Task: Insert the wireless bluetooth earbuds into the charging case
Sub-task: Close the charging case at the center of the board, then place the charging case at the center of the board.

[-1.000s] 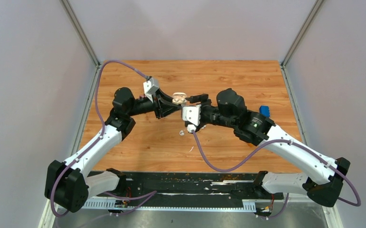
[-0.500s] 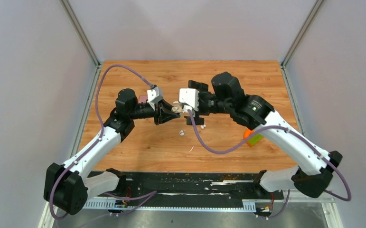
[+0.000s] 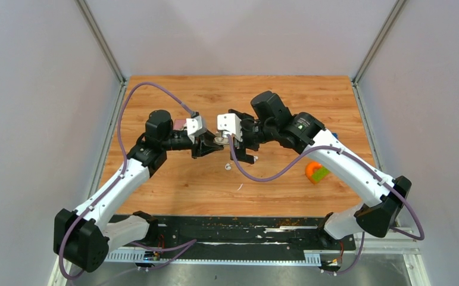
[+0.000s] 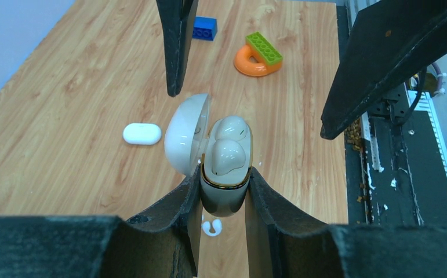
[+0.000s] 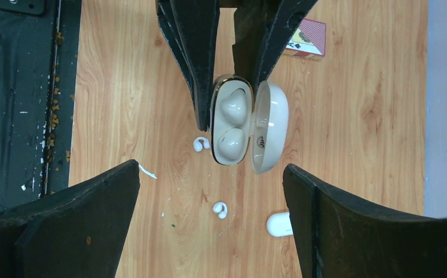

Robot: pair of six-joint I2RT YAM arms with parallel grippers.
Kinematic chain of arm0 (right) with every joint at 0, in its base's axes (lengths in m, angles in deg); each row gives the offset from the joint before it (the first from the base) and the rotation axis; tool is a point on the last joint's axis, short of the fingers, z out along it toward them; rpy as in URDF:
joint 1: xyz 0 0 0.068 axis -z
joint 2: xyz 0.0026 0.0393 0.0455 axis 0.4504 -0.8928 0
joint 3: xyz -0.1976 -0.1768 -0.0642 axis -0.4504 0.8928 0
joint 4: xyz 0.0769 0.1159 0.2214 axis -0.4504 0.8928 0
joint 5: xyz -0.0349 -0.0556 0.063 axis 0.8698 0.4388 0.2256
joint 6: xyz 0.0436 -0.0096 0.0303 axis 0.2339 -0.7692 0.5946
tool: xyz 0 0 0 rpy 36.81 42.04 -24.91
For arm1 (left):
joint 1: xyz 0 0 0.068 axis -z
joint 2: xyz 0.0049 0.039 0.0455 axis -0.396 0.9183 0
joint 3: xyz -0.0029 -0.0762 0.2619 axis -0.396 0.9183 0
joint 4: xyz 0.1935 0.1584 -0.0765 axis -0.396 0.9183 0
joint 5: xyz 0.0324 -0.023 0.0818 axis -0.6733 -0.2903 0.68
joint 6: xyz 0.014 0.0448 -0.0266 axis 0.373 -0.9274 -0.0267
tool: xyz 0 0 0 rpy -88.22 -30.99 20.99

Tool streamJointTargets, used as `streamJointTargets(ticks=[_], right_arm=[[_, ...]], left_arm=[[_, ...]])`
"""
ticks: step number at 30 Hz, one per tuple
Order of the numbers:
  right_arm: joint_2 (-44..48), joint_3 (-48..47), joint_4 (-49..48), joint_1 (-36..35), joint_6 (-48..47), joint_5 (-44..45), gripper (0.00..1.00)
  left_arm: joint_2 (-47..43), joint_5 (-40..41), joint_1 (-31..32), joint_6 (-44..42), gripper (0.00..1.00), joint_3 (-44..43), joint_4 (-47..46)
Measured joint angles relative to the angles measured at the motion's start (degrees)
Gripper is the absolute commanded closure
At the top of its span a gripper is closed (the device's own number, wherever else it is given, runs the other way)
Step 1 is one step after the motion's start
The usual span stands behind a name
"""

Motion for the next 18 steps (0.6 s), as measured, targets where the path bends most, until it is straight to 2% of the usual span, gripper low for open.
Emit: streamJointTargets(ticks=[14, 18], right_arm=[[0.5, 0.6, -1.9, 0.2, 0.0, -0.6, 0.08], [4.6, 4.2, -1.9, 1.4, 0.4, 5.6, 0.08]], left_arm=[[3.8, 3.5, 0.3, 10.6, 1.0, 0.0, -9.2], [6.4, 4.9, 0.2, 13.4, 1.0, -0.5, -7.8]])
